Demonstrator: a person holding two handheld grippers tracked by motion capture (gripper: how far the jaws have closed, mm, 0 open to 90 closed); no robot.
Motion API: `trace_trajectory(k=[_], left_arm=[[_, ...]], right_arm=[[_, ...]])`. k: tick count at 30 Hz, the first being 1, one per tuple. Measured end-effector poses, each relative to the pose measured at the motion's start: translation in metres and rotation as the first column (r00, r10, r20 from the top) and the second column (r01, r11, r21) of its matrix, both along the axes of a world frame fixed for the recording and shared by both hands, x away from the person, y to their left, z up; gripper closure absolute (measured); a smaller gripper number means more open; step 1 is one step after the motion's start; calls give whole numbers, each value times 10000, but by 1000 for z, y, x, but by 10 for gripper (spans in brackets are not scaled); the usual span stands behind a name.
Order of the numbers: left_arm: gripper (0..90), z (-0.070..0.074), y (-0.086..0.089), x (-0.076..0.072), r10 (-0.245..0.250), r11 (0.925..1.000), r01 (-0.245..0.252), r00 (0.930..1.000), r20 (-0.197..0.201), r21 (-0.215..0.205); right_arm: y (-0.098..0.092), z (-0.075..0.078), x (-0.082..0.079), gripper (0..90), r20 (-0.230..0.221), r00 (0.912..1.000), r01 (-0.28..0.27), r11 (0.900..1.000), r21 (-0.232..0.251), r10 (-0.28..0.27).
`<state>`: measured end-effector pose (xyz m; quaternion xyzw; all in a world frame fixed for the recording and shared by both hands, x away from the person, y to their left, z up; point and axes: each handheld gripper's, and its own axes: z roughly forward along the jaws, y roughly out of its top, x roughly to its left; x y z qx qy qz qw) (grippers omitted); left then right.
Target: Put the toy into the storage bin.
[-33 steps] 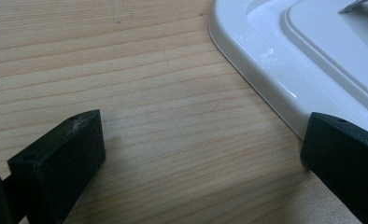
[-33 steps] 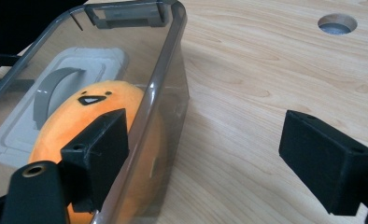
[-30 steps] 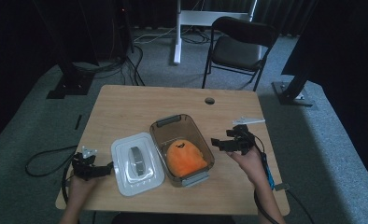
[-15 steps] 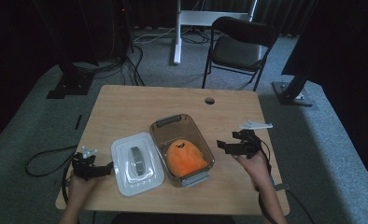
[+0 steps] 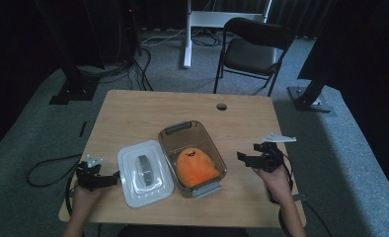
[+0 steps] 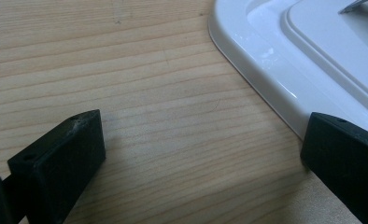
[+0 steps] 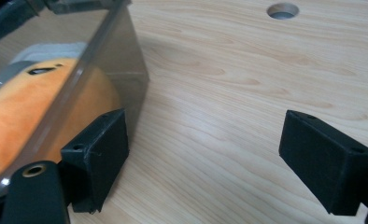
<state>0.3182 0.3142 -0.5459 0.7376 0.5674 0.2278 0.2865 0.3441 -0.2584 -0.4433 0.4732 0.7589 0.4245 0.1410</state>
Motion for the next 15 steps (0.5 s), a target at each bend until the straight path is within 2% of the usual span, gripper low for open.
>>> trace_trajectory(k=[8,14,15], left_arm=[[2,0,0,0,-9,10000,9,10000,5,-1],[2,0,0,0,-4,10000,4,10000,7,-1],[2,0,0,0,0,10000,0,10000,9,-8]], right_arm=[[-16,-8,-5,150,-157,9983,568,9983,94,-567],[-26,-14,-7,136,-186,9949,990,9950,-119,-992],[-31,-18,-8,131,-297,9928,1157,9931,-174,-1162]])
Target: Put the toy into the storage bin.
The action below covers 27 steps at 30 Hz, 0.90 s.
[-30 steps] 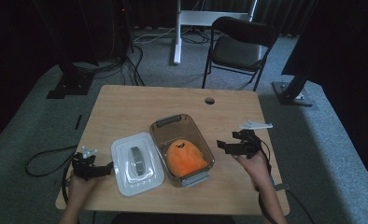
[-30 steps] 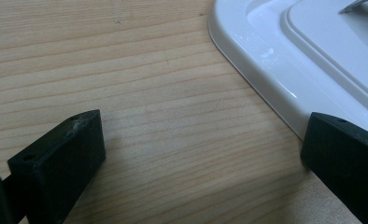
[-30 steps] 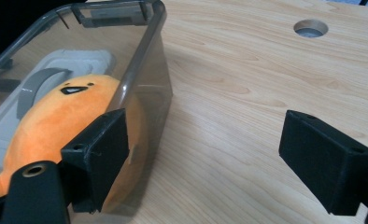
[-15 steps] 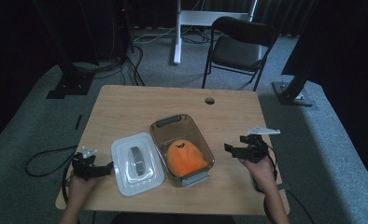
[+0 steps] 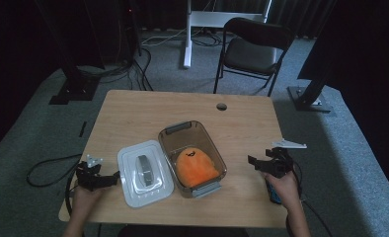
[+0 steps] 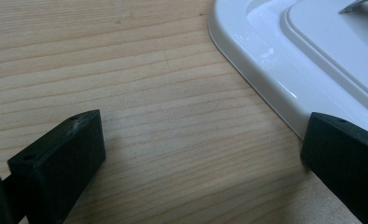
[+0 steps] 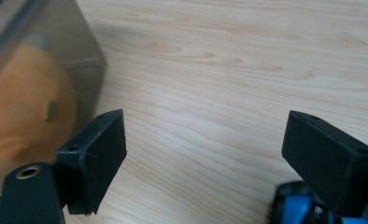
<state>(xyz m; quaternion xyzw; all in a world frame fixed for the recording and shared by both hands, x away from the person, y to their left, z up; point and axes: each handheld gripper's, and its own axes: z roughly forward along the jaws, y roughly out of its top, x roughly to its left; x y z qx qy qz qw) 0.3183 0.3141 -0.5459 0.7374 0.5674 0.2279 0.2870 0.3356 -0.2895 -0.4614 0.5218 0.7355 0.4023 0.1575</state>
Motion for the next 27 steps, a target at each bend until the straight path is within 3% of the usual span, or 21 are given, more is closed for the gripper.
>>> trace_trajectory(k=[17,27], left_arm=[[2,0,0,0,-4,10000,4,10000,-8,4],[2,0,0,0,-9,10000,9,10000,-7,8]], right_arm=[[-30,-24,-15,132,-504,9949,851,9954,-432,-873],[-47,-41,-29,132,-921,9852,1385,9878,-708,-1447]])
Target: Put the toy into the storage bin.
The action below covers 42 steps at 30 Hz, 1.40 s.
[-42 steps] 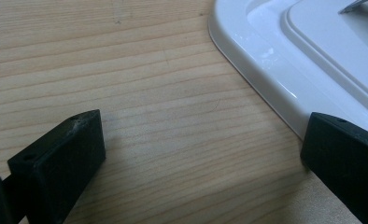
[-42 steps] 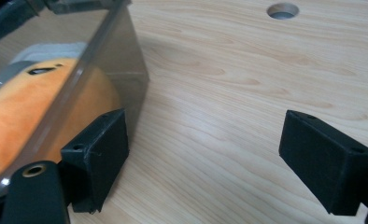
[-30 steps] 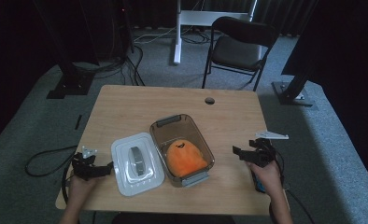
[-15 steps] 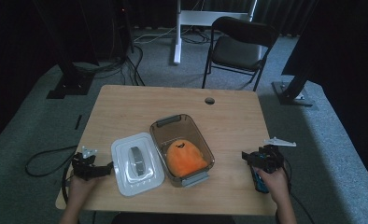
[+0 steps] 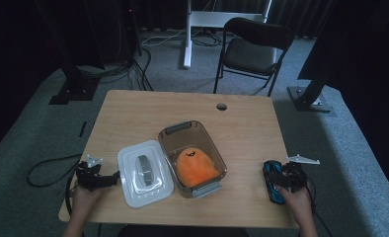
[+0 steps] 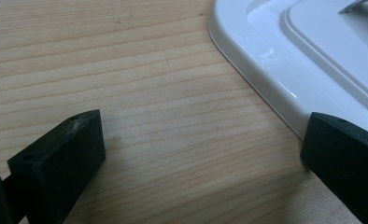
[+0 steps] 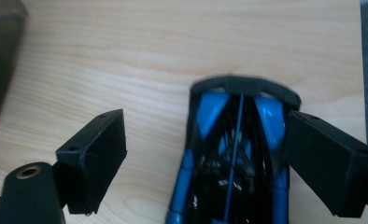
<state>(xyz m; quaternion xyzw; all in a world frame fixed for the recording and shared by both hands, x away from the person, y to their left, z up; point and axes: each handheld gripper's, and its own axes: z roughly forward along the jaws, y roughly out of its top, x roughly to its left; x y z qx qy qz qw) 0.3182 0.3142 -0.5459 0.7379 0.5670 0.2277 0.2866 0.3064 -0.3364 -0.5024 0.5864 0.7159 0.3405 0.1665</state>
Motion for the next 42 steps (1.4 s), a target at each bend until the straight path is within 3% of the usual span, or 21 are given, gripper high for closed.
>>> trace_trajectory(k=[9,18,23,28,42], left_arm=[[2,0,0,0,8,10000,-8,10000,5,-4],[2,0,0,0,-2,10000,2,10000,-2,1],[2,0,0,0,10,10000,-10,10000,4,-8],[2,0,0,0,8,10000,-8,10000,1,-9],[2,0,0,0,5,10000,-5,10000,2,-5]], right_arm=[[-3,-13,-6,133,-336,9993,167,9997,-188,-174],[-3,-13,-15,138,-57,9997,252,9992,-294,-254],[-7,-15,-18,138,-166,9989,440,9978,-489,-448],[-8,-23,-16,135,-521,9975,457,9977,-510,-483],[2,-32,-9,136,-761,9962,344,9941,-1030,-424]])
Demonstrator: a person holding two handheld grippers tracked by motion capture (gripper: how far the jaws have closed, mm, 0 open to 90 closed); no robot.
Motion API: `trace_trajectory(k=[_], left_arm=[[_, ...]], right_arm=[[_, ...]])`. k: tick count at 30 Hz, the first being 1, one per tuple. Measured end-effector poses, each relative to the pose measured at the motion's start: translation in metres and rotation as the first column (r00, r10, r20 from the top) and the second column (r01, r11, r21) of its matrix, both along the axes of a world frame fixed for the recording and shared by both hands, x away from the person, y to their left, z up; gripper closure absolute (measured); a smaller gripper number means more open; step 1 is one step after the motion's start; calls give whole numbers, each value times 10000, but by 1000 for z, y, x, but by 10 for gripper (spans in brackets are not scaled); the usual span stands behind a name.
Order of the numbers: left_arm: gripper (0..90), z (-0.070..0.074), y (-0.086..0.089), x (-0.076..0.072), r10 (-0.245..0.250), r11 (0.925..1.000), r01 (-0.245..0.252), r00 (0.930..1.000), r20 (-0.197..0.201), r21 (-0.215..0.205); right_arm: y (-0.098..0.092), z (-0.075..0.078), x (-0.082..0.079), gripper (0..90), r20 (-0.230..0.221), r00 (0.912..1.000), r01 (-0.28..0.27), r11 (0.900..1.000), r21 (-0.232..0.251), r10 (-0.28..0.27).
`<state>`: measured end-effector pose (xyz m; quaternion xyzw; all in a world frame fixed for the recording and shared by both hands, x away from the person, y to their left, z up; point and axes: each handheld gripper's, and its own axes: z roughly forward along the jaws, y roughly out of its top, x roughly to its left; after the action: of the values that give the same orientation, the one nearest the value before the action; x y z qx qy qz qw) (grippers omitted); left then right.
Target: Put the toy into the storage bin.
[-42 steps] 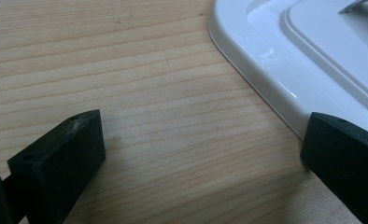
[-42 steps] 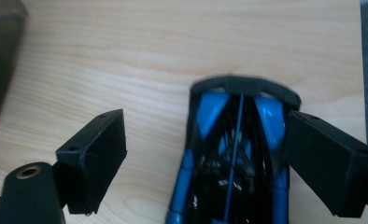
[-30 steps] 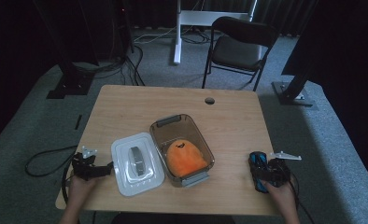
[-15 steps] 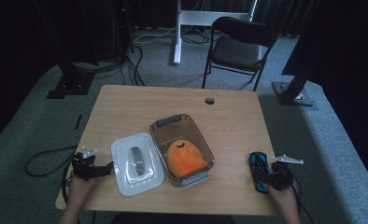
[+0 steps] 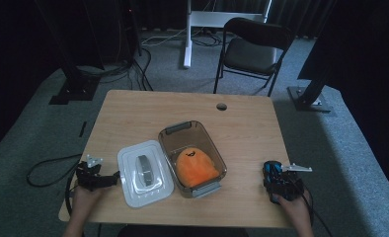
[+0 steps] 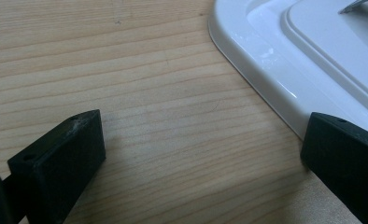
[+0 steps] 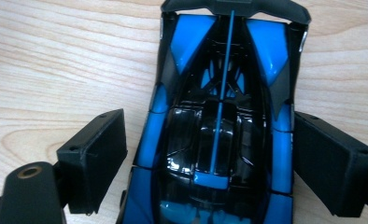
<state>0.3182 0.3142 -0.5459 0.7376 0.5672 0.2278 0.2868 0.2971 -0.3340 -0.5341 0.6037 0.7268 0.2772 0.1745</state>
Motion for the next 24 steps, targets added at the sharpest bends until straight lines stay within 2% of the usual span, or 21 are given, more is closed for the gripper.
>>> trace_trajectory(k=[6,10,13,15,24], left_arm=[[2,0,0,0,4,10000,-4,10000,3,-5],[2,0,0,0,-7,10000,7,10000,-6,3],[2,0,0,0,-17,10000,17,10000,-3,6],[2,0,0,0,-17,10000,17,10000,-2,-3],[2,0,0,0,-23,10000,23,10000,-4,5]], right_arm=[[1,-1,1,137,-103,9999,-7,9999,-130,5],[3,-1,2,143,-113,9999,49,9992,-400,-54],[5,-1,3,160,-124,9999,67,9983,-582,-75],[5,0,2,202,-105,9999,64,9971,-765,-72],[6,2,3,232,-217,9997,83,9963,-861,-102]])
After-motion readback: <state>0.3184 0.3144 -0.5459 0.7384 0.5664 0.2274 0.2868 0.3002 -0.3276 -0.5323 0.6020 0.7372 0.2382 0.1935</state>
